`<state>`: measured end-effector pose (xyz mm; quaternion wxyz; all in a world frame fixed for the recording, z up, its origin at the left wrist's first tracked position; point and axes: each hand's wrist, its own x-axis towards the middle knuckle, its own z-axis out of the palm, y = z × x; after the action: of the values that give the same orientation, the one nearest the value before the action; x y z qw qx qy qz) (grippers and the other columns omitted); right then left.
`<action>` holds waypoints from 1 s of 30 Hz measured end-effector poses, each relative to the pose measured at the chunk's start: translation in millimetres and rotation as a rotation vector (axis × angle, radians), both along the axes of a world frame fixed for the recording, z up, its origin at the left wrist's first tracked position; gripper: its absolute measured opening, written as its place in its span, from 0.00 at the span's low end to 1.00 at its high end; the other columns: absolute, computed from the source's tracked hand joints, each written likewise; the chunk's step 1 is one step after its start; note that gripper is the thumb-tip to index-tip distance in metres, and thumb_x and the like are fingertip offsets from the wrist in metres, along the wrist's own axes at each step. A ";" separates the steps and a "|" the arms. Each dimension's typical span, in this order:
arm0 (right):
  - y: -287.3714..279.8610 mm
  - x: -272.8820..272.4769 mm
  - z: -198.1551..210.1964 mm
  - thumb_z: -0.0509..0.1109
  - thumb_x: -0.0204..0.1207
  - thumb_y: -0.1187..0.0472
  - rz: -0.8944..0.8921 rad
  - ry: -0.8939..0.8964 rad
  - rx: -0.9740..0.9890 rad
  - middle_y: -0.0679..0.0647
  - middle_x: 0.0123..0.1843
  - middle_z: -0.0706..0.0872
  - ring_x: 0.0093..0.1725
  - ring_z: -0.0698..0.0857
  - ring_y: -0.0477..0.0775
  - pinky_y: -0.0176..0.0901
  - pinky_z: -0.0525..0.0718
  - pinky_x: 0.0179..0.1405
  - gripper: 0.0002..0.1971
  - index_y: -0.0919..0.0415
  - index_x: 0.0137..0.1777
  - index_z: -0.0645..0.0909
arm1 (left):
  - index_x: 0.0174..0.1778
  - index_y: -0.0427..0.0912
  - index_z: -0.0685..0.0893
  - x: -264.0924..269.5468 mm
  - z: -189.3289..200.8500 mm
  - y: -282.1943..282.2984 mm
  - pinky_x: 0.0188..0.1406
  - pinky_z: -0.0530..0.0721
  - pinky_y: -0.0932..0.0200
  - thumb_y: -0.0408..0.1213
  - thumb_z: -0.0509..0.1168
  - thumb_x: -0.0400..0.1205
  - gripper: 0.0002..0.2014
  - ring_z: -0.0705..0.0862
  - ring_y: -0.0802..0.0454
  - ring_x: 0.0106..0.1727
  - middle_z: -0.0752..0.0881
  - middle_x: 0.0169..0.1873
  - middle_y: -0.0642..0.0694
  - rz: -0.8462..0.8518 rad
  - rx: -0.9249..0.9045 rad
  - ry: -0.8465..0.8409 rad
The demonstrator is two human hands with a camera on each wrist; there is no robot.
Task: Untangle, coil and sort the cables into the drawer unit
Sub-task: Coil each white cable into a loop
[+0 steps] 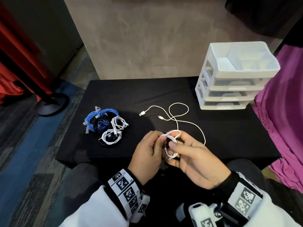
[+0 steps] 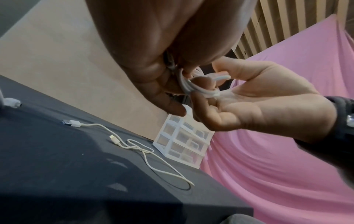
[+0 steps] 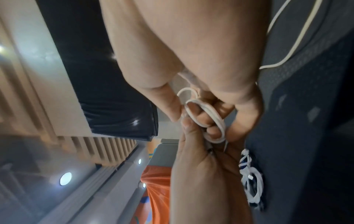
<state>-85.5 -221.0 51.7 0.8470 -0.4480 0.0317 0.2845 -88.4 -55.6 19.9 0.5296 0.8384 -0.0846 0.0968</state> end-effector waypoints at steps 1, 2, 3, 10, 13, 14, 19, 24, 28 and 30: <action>1.4 -0.3 -1.2 0.74 0.81 0.68 -0.018 -0.032 -0.017 0.54 0.43 0.81 0.42 0.80 0.49 0.46 0.83 0.49 0.15 0.61 0.67 0.81 | 0.49 0.46 0.86 1.1 1.4 -0.3 0.49 0.82 0.56 0.40 0.60 0.91 0.10 0.84 0.50 0.46 0.83 0.41 0.52 0.009 0.001 -0.010; 2.7 -0.1 -2.7 0.72 0.84 0.70 -0.047 -0.065 -0.056 0.54 0.43 0.82 0.42 0.81 0.49 0.45 0.85 0.48 0.15 0.61 0.68 0.80 | 0.49 0.47 0.86 1.6 3.2 -1.1 0.48 0.81 0.59 0.39 0.61 0.91 0.09 0.84 0.50 0.45 0.84 0.40 0.53 0.017 0.002 -0.013; 3.7 -0.2 -3.7 0.69 0.85 0.72 -0.079 -0.100 -0.108 0.52 0.42 0.83 0.43 0.83 0.49 0.45 0.86 0.48 0.15 0.61 0.69 0.79 | 0.48 0.48 0.86 1.8 2.8 -2.0 0.47 0.81 0.59 0.39 0.61 0.91 0.09 0.85 0.50 0.45 0.84 0.40 0.53 0.021 0.001 -0.010; 2.4 1.5 -16.1 0.75 0.82 0.70 -0.264 -0.323 -0.544 0.55 0.42 0.88 0.40 0.88 0.52 0.50 0.90 0.44 0.11 0.58 0.60 0.83 | 0.48 0.52 0.84 1.1 7.2 0.8 0.48 0.85 0.45 0.46 0.59 0.91 0.10 0.88 0.50 0.41 0.87 0.33 0.52 0.063 -0.002 -0.047; -5.2 0.7 -23.2 0.76 0.83 0.67 -0.208 -0.385 -0.675 0.58 0.32 0.84 0.32 0.85 0.53 0.46 0.84 0.35 0.04 0.62 0.47 0.84 | 0.48 0.51 0.84 2.9 7.6 7.3 0.49 0.84 0.46 0.46 0.59 0.91 0.11 0.87 0.51 0.43 0.86 0.34 0.52 0.096 0.032 -0.080; -8.5 0.6 -23.6 0.75 0.83 0.66 -0.175 -0.403 -0.706 0.59 0.32 0.83 0.31 0.84 0.51 0.43 0.82 0.34 0.05 0.62 0.45 0.84 | 0.47 0.51 0.84 6.0 6.6 12.3 0.49 0.84 0.46 0.46 0.59 0.91 0.11 0.87 0.51 0.43 0.86 0.35 0.52 0.120 0.038 -0.086; -27.0 10.8 -12.8 0.75 0.83 0.67 -0.082 -0.440 -0.758 0.52 0.33 0.84 0.31 0.82 0.47 0.36 0.81 0.32 0.06 0.61 0.44 0.84 | 0.44 0.51 0.83 16.9 9.3 29.0 0.46 0.85 0.53 0.42 0.60 0.91 0.11 0.90 0.54 0.41 0.87 0.38 0.51 0.229 -0.037 0.024; -11.9 17.1 -18.5 0.73 0.82 0.75 -0.227 -0.346 -0.599 0.60 0.37 0.88 0.38 0.90 0.52 0.44 0.92 0.46 0.03 0.71 0.48 0.83 | 0.42 0.40 0.83 20.3 18.5 12.7 0.47 0.92 0.46 0.40 0.59 0.92 0.15 0.88 0.55 0.36 0.82 0.35 0.49 0.304 -0.501 0.311; 1.6 18.3 -17.7 0.72 0.83 0.74 -0.446 -0.140 -0.252 0.64 0.43 0.90 0.45 0.94 0.57 0.48 0.94 0.55 0.03 0.72 0.53 0.82 | 0.45 0.37 0.83 18.3 23.2 -1.4 0.46 0.92 0.52 0.41 0.59 0.92 0.14 0.87 0.56 0.38 0.84 0.37 0.46 0.277 -0.839 0.472; 5.0 18.2 -15.2 0.70 0.83 0.74 -0.454 -0.062 -0.108 0.65 0.45 0.91 0.44 0.93 0.57 0.47 0.94 0.53 0.03 0.68 0.52 0.81 | 0.47 0.36 0.83 18.0 22.7 -4.6 0.44 0.91 0.54 0.41 0.58 0.92 0.14 0.88 0.55 0.39 0.85 0.40 0.44 0.268 -0.929 0.501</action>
<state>-67.3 -216.0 36.5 0.8646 -0.4826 0.1209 0.0705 -70.4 -60.1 42.7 0.8312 0.5171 0.2037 -0.0120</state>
